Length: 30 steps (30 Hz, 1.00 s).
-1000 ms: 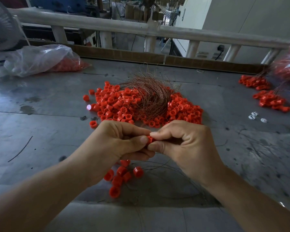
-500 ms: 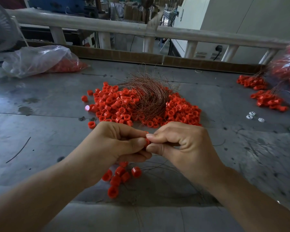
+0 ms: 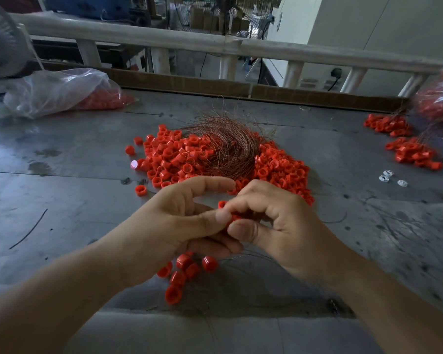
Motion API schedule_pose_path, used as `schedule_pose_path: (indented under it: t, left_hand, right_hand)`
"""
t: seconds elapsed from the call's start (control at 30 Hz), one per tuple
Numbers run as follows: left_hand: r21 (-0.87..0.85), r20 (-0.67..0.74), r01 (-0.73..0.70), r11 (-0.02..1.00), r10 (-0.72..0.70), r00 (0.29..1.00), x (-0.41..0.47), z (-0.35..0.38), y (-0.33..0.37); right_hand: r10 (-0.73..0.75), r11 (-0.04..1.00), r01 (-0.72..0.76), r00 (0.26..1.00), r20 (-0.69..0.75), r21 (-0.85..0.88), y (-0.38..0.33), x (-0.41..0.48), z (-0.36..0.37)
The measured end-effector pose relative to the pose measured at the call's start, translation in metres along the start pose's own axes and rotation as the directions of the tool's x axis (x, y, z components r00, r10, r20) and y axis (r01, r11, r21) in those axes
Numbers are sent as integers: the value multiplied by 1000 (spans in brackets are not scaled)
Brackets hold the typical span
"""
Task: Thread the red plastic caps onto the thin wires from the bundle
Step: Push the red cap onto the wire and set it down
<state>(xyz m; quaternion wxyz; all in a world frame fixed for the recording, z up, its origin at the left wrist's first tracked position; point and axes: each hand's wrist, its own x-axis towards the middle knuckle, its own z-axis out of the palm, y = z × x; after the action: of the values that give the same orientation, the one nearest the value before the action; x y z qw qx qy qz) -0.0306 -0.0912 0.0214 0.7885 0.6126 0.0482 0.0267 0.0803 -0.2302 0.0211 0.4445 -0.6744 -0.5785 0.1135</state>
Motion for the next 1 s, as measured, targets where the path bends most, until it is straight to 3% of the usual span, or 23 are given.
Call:
schedule_pose_path:
  t: [0.2,0.47,0.7,0.87,1.0]
  left_hand:
    - [319,9,-119,940,122,992,-1,6,-9]
    - [252,19,-114,961,113,993,-5,11,-5]
    - [121,-73,-22,992,31,997,1,6,3]
    - [8,-150,-106,994,106,983,3,-5,9]
    - [-64,-134,-154,986,145,980,5,-9,12]
  right_hand:
    - [-9,995,12,1000,27,-96,-3,-5,3]
    - [1,999,-3,999,-50,-49,-6,-5,9]
    - [44,999,-41,993,-110,30,-2,-2,11]
    - [179,973,-164,981,-79,160,1,0,0]
    - [171,983,-160,978,-120,95,4,1,-2]
